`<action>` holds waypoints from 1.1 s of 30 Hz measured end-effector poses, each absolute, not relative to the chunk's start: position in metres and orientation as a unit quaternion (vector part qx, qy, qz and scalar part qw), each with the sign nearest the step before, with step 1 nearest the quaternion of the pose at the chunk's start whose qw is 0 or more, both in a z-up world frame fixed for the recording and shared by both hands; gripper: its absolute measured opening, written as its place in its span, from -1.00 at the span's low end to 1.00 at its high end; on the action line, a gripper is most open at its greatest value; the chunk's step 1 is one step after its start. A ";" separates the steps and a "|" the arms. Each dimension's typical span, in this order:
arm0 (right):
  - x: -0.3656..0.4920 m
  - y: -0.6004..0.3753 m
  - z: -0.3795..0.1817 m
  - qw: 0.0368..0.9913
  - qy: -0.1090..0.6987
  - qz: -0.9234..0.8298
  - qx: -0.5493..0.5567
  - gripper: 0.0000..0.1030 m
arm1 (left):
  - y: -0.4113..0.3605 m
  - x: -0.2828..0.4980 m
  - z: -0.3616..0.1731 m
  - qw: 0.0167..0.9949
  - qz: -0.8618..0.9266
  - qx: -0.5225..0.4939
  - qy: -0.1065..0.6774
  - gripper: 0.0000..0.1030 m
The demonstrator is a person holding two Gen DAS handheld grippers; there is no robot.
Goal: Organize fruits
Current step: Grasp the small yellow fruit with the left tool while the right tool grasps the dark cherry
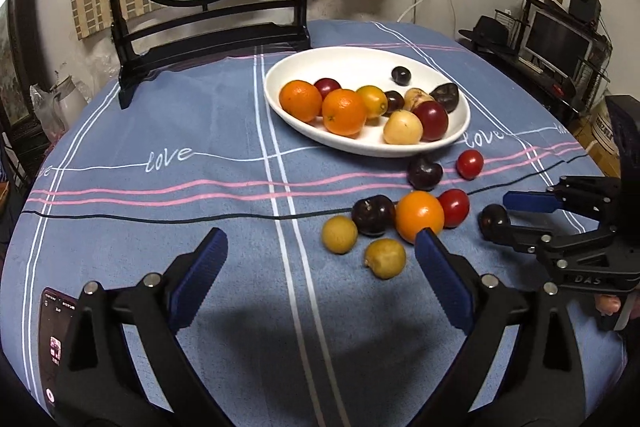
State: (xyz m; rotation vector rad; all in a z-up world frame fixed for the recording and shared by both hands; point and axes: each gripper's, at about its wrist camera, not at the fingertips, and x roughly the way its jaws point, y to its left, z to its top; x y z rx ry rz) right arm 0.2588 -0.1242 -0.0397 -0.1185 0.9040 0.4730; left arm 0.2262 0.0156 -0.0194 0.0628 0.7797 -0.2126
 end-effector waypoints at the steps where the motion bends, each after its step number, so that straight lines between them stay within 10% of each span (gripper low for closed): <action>1: 0.258 -0.123 -0.040 0.870 0.434 0.226 -0.059 -0.18 | 0.015 0.225 -0.020 0.918 -0.106 0.030 0.380 0.87; 21: 0.258 -0.128 -0.039 0.873 0.433 0.215 -0.060 -0.41 | -0.003 0.222 -0.030 0.905 -0.138 0.055 0.399 0.84; 28: 0.259 -0.132 -0.038 0.874 0.435 0.211 -0.047 -0.41 | -0.016 0.230 -0.047 0.881 -0.177 0.043 0.437 -0.02; 33: 0.258 -0.133 -0.035 0.875 0.432 0.213 -0.045 -0.41 | -0.020 0.237 -0.056 0.873 -0.177 0.036 0.452 -0.17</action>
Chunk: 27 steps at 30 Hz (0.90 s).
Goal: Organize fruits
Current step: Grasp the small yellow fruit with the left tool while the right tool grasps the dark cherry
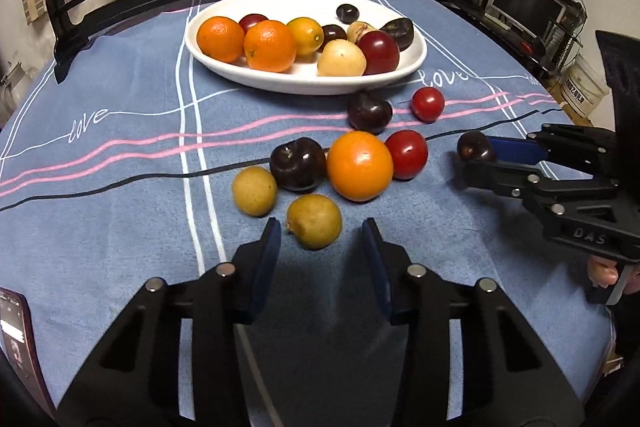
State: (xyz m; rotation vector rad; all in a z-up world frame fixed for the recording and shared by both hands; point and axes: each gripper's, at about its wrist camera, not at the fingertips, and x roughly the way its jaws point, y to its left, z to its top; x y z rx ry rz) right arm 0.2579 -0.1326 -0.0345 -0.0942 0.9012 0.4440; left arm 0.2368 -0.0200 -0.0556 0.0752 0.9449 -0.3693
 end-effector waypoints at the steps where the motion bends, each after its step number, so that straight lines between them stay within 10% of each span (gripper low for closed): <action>1: 0.258 -0.133 -0.034 0.875 0.432 0.212 -0.045 -0.41 | -0.021 0.238 -0.055 0.874 -0.175 0.037 0.451 -0.18; 27: 0.257 -0.132 -0.033 0.879 0.429 0.201 -0.054 -0.41 | -0.026 0.241 -0.055 0.880 -0.159 0.056 0.444 -0.44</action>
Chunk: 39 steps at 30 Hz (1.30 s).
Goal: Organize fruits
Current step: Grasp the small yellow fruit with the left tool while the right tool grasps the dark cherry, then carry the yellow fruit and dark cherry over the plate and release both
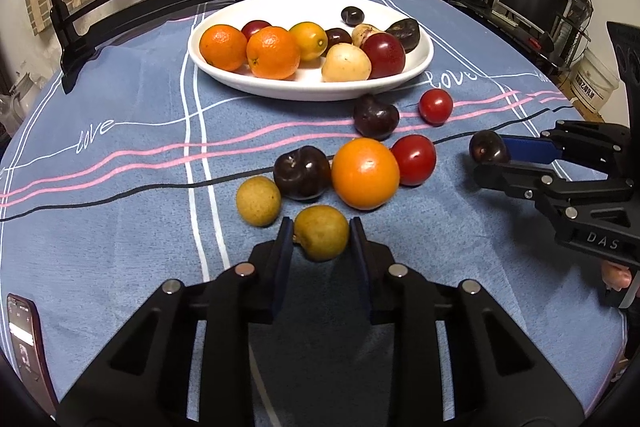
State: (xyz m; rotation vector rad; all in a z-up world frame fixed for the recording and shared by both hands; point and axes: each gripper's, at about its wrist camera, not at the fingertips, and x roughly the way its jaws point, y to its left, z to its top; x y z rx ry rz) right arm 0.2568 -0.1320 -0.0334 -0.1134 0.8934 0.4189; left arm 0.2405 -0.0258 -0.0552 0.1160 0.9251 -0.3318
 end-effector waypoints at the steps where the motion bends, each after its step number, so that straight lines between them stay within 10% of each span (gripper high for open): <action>1: 0.257 -0.132 -0.033 0.880 0.428 0.201 -0.055 -0.41 | -0.026 0.240 -0.055 0.881 -0.160 0.056 0.443 -0.44; 22: 0.366 -0.136 -0.004 0.918 0.356 0.173 0.008 -0.39 | -0.035 0.365 0.014 0.903 -0.147 0.010 0.403 -0.44; 26: 0.380 -0.141 -0.006 0.912 0.368 0.180 0.037 -0.17 | -0.032 0.373 0.015 0.914 -0.113 0.010 0.390 0.42; 39: 0.313 -0.146 -0.026 0.903 0.396 0.163 -0.032 -0.17 | 0.033 0.280 0.000 0.922 -0.086 -0.026 0.377 0.69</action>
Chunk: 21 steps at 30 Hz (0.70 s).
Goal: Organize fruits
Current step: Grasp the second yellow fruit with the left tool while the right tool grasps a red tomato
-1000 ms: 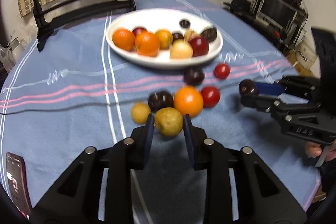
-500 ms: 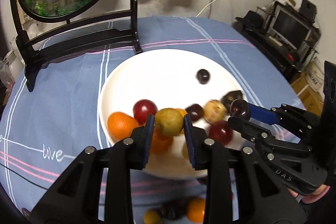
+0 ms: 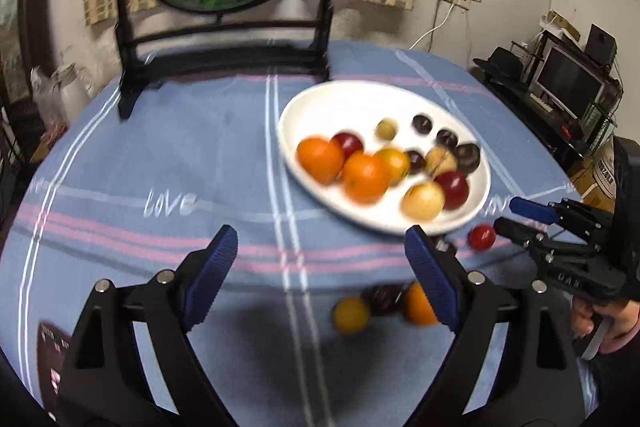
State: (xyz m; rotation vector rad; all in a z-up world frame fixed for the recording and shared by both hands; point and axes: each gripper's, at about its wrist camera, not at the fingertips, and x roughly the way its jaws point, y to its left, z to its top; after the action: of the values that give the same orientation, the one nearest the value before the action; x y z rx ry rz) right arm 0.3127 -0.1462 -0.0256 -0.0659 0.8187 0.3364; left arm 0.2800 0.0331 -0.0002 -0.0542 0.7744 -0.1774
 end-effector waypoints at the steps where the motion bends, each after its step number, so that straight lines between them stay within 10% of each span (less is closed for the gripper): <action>1: 0.314 -0.144 -0.029 0.900 0.401 0.165 -0.033 -0.17 | 0.037 0.277 -0.005 0.920 -0.086 -0.030 0.382 0.69; 21: 0.302 -0.145 -0.027 0.898 0.404 0.171 -0.018 -0.42 | 0.031 0.256 -0.021 0.917 -0.137 0.050 0.372 0.49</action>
State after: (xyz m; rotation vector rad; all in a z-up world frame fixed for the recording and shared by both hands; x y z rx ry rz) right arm 0.3021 -0.1453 -0.0267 -0.0374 0.8364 0.3541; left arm 0.2558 0.0310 -0.0206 0.1034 0.7660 -0.2813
